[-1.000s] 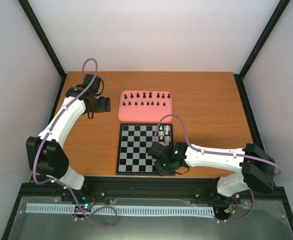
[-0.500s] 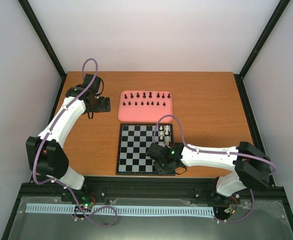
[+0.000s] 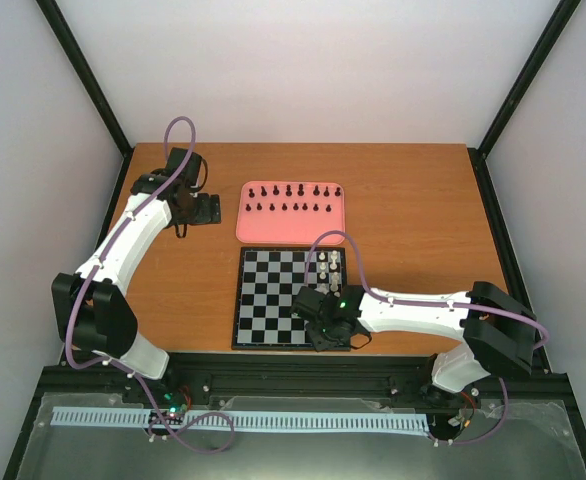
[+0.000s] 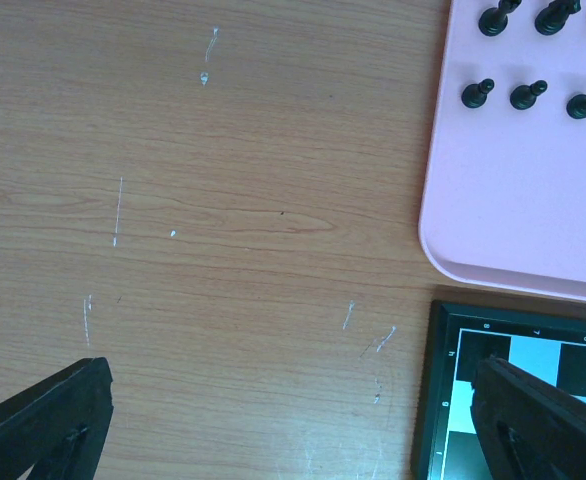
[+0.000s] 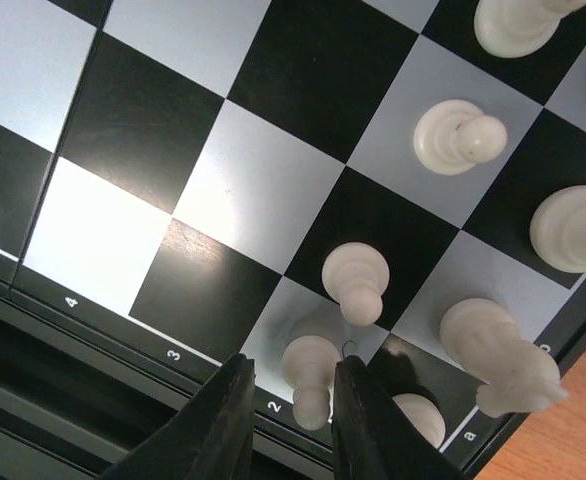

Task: Set up the chess pieces on the board
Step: Place the chess piece on the chessboard, then reset both arms

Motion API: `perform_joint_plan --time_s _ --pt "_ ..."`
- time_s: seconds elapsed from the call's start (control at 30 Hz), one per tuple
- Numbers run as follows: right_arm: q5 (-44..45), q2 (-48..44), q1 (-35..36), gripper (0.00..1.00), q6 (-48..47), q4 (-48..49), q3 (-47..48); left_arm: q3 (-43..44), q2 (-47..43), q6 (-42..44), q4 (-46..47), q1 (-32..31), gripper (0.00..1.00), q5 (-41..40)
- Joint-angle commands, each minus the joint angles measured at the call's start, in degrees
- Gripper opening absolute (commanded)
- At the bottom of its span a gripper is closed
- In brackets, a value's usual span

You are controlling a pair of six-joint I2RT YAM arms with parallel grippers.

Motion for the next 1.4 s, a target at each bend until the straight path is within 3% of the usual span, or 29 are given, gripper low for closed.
perform_joint_plan --time_s 0.0,0.17,0.33,0.4,0.43,0.47,0.67,0.97,1.37 --pt "0.1 -1.1 0.2 0.27 -0.9 -1.0 2.7 0.5 -0.6 -0.5 0.7 -0.2 1.00 -0.3" --pt "-1.6 -3.0 0.2 0.29 -1.9 -5.4 7.9 0.6 -0.7 -0.8 0.5 -0.3 1.00 -0.2" --pt "-0.4 -6.0 0.2 0.47 -1.7 -13.1 13.1 0.5 -1.2 -1.1 0.4 -0.2 1.00 -1.2" --pt "1.0 -6.9 -0.1 0.66 -2.3 -15.5 15.3 0.9 -1.4 -1.2 0.2 -0.3 1.00 -1.7" --pt "1.2 -6.7 -0.7 0.92 -2.9 -17.0 16.5 1.1 -1.4 -1.2 0.1 -0.3 1.00 -1.7" --pt "1.1 -6.1 -1.5 0.99 -3.8 -17.8 17.8 1.3 -1.4 -1.1 0.1 -0.3 1.00 -1.6" --pt "-0.4 -2.9 -8.5 1.00 -9.1 -17.5 25.7 3.3 -0.7 -0.6 -0.9 -0.3 1.00 -1.1" --pt "-3.1 5.2 -26.5 1.00 -17.8 -15.0 38.4 6.7 1.2 -0.4 -2.4 -0.3 1.00 1.6" --pt "6.9 21.2 -29.6 1.00 -23.9 -13.5 59.1 14.2 3.4 0.1 -6.2 -0.2 1.00 0.7"
